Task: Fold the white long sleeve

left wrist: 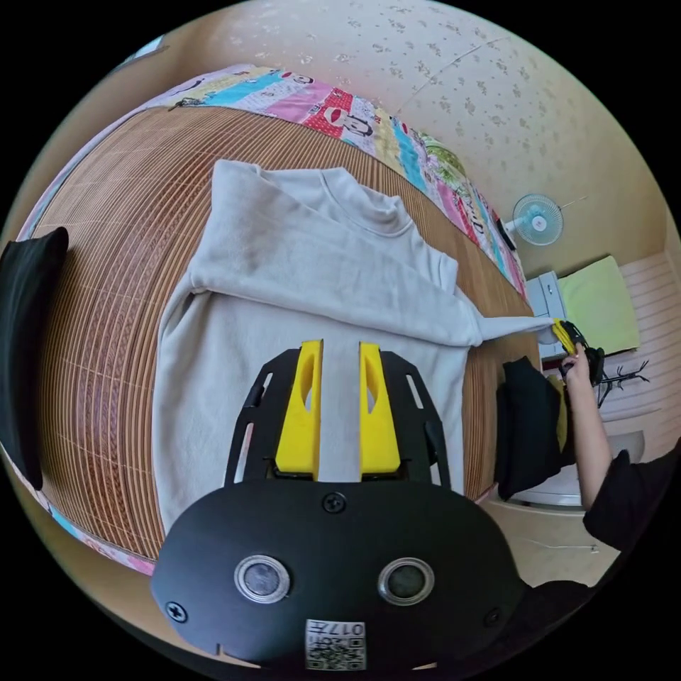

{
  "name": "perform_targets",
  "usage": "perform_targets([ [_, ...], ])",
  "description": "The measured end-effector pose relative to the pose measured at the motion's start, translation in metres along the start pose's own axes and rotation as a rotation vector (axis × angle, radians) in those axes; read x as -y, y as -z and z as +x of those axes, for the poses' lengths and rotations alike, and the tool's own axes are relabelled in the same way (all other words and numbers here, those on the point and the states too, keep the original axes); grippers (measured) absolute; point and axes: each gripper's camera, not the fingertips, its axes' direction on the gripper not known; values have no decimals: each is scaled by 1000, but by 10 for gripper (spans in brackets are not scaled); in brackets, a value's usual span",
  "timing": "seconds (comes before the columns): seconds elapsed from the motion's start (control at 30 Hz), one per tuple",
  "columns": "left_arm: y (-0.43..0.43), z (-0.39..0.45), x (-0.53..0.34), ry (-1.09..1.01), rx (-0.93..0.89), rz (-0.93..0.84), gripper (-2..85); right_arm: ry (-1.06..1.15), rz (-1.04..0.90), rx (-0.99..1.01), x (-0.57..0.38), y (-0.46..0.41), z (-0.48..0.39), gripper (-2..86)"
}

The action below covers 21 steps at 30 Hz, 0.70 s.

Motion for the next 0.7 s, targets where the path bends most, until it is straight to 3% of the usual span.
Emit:
perform_targets([
  [0.13, 35, -16, 10, 10, -145, 73, 97, 400, -7, 326, -55, 9, -124, 34],
  [0.23, 51, -33, 16, 48, -313, 115, 116, 604, -219, 520, -127, -50, -216, 35],
  [0.3, 63, -48, 17, 94, -387, 184, 124, 686, -506, 558, -194, -136, -258, 38],
  [0.4, 79, -84, 11, 220, -425, 304, 134, 550, -877, 406, -269, -243, -242, 37],
  [0.5, 80, -106, 16, 293, -385, 301, 138, 436, -949, 382, -298, -261, -210, 25],
  [0.7, 50, -71, 79, 135, -196, 134, 136, 265, -883, 162, -283, -232, -152, 25],
])
